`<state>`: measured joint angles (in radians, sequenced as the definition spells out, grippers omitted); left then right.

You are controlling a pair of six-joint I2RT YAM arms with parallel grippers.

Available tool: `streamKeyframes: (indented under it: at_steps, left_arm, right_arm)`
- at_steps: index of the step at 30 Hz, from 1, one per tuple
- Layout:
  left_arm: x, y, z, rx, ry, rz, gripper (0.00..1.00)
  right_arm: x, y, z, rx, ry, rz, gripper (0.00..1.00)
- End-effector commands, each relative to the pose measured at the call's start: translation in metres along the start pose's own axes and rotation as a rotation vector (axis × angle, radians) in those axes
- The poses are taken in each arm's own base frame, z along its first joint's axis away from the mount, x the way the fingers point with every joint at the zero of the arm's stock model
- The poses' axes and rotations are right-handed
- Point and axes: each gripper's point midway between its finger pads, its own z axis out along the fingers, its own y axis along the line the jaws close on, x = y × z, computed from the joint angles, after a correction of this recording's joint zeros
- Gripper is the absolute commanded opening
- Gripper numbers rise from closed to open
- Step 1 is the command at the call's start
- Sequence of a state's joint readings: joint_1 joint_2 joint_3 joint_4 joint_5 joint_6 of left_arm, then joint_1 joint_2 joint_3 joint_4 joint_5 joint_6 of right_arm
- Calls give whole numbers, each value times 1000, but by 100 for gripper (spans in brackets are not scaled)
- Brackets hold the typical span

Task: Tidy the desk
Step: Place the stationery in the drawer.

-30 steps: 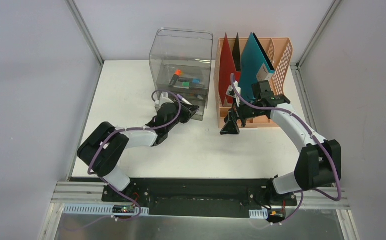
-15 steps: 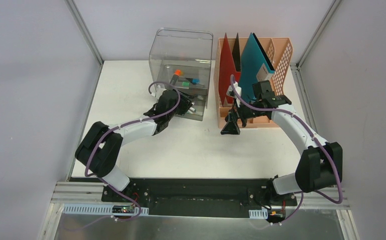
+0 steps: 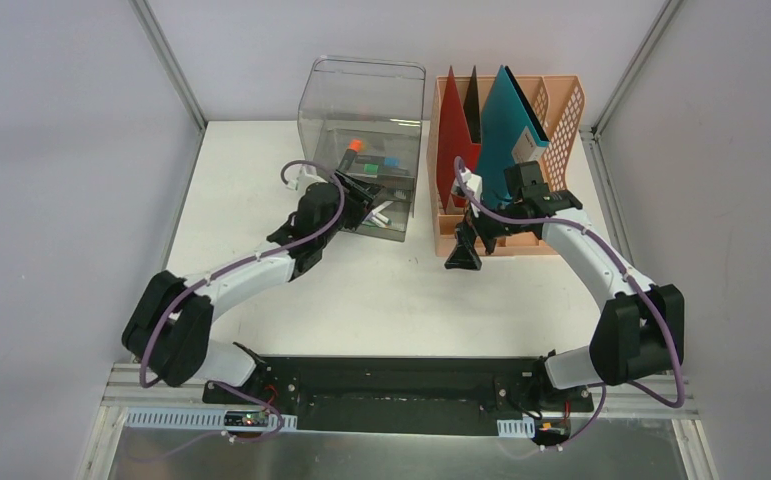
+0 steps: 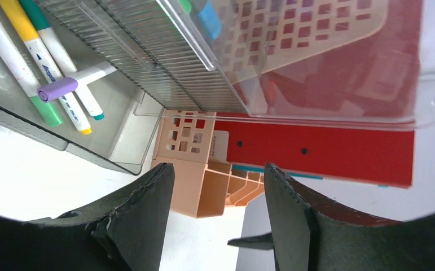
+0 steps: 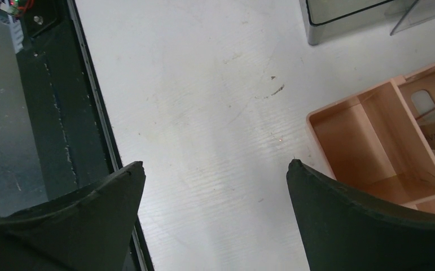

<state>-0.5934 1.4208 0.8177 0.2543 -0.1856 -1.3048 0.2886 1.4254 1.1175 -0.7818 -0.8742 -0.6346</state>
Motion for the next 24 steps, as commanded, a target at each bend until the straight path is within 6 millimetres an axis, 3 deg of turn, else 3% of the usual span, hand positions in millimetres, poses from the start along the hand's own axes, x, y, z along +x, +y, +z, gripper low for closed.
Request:
streamKeyframes:
  at_steps: [1, 8, 16, 24]
  left_arm:
    - [-21, -20, -27, 90, -65, 93, 61]
    - [-30, -21, -64, 171, -99, 178, 63]
    - [-29, 1, -91, 216, -114, 223, 63]
    - [-28, 32, -103, 173, -118, 227, 63]
  right_arm:
    - [-4, -7, -12, 78, 10, -124, 100]
    - [4, -15, -14, 116, 48, -164, 100]
    - [24, -30, -20, 177, 154, -221, 100]
    - [32, -60, -31, 338, 235, -179, 100]
